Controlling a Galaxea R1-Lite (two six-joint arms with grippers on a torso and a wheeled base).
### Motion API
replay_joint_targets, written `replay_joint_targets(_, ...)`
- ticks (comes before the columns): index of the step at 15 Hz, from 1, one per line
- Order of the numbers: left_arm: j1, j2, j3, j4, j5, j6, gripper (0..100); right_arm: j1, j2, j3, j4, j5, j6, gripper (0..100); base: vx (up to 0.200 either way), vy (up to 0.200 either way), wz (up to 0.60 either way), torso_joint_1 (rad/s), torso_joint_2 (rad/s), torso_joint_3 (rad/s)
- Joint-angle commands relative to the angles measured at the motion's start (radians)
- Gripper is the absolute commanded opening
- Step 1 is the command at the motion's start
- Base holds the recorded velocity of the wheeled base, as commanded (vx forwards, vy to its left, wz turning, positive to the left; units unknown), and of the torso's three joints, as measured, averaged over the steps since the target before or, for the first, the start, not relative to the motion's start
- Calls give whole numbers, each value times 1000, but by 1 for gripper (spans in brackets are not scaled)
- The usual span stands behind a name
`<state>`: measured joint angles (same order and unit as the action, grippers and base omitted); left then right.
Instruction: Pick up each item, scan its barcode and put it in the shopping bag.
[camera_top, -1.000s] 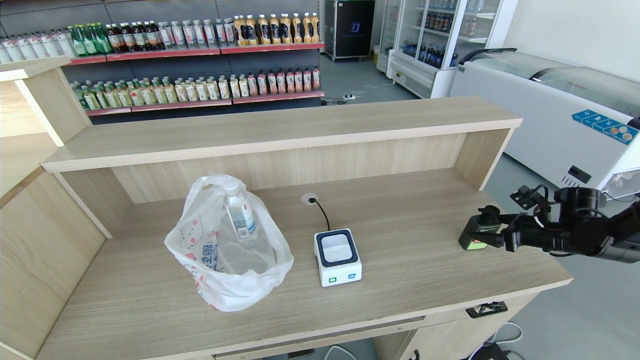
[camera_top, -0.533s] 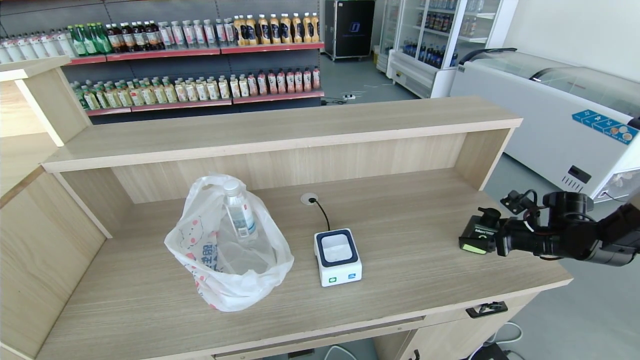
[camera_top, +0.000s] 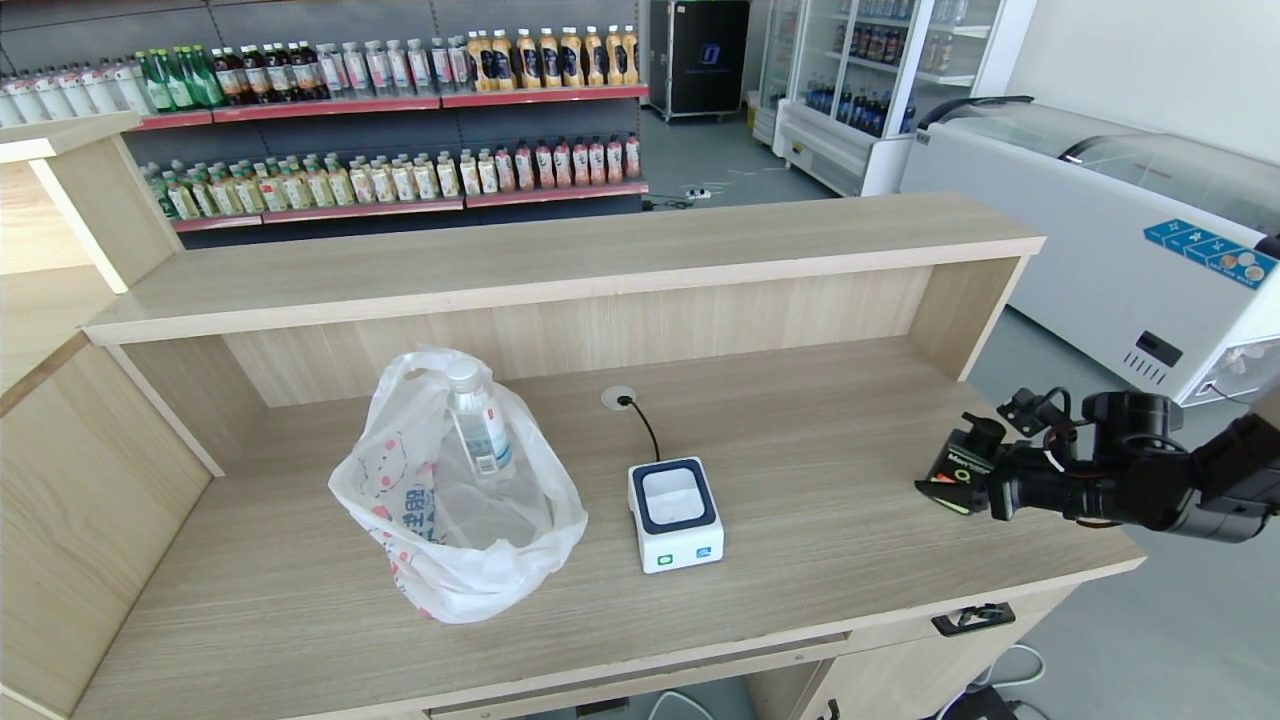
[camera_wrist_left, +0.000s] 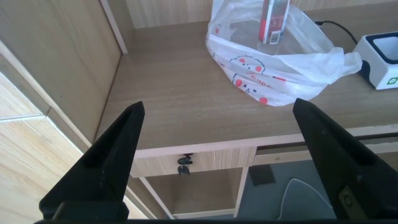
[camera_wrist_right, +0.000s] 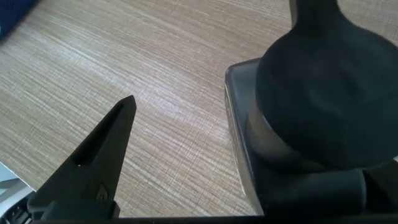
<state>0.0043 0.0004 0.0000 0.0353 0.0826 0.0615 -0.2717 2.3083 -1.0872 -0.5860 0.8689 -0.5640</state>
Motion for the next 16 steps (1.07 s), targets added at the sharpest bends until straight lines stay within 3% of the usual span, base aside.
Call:
replay_joint_targets(1, 0, 0, 0, 0, 0, 0, 100, 3, 3, 6, -5, 1, 0, 0, 0, 0, 0, 0, 0, 0)
replay_joint_targets(9, 0, 0, 0, 0, 0, 0, 100, 3, -56, 12, -40, -8, -8, 0, 0, 0, 0, 0, 0, 0)
replay_joint_targets(14, 0, 0, 0, 0, 0, 0, 100, -14, -530, 205, -144, -4, -56, 0, 0, 0, 0, 0, 0, 0)
replay_joint_targets(16, 0, 1, 0, 0, 0, 0, 100, -6, -767, 288, -140, 1, -146, 0, 0, 0, 0, 0, 0, 0)
